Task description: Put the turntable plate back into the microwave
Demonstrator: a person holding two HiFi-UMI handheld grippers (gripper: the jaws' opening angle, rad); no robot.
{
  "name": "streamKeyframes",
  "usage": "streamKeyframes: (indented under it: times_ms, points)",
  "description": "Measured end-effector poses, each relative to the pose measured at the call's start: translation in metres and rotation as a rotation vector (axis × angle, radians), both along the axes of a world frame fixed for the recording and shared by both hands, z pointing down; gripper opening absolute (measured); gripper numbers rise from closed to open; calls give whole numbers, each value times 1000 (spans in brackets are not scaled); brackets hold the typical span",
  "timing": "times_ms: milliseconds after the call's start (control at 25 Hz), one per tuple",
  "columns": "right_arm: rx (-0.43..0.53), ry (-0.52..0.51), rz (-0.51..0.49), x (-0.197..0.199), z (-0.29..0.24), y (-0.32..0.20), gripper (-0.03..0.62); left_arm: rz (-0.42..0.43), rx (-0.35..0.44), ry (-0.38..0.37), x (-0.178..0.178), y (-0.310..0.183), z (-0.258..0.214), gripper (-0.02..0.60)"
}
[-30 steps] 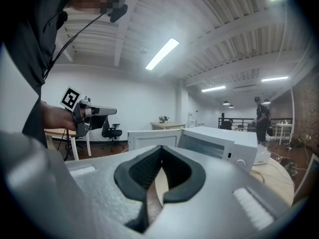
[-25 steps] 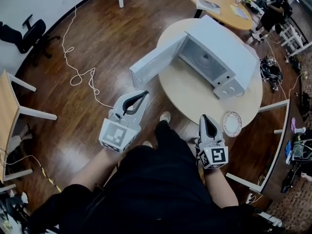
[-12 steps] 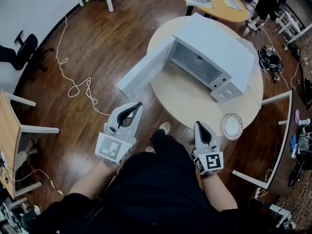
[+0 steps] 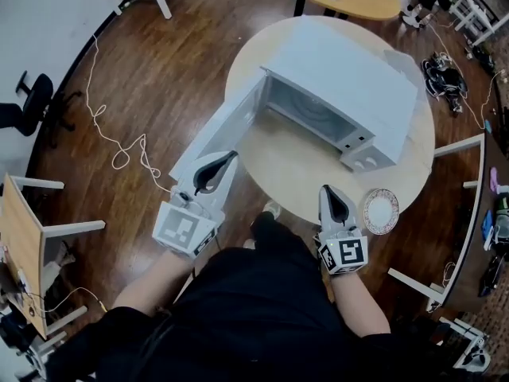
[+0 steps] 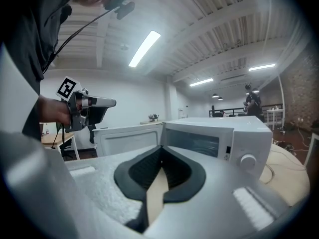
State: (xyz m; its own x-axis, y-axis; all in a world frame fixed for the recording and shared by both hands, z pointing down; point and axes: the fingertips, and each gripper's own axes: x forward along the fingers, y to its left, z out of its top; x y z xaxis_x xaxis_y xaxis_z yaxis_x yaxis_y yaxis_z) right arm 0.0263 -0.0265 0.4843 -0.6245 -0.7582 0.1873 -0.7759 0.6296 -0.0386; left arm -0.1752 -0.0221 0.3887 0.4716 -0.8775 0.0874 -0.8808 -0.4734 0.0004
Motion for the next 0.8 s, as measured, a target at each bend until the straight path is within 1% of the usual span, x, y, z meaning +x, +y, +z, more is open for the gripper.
streamKeyframes:
  times_ms: [160,440,520,680,800]
  points:
    - [-28,-17,64,8,3,-27,0,39,-23,3,8,-30,-4,0]
    - [-46,-29,92,13,2,-67,0,65,-57,-9,18,-80,0,-1]
    - [-44,-27,98,13,0,-77,0,76,-44,-20,22,-90,-1,-1]
    - [-24,-21,113,12,-10,-95,0,90,-22,-16,24,-110,-8,-1]
    - [-13,-22,143,15,-18,-102,0,121,-13,-22,29,-122,-14,-2]
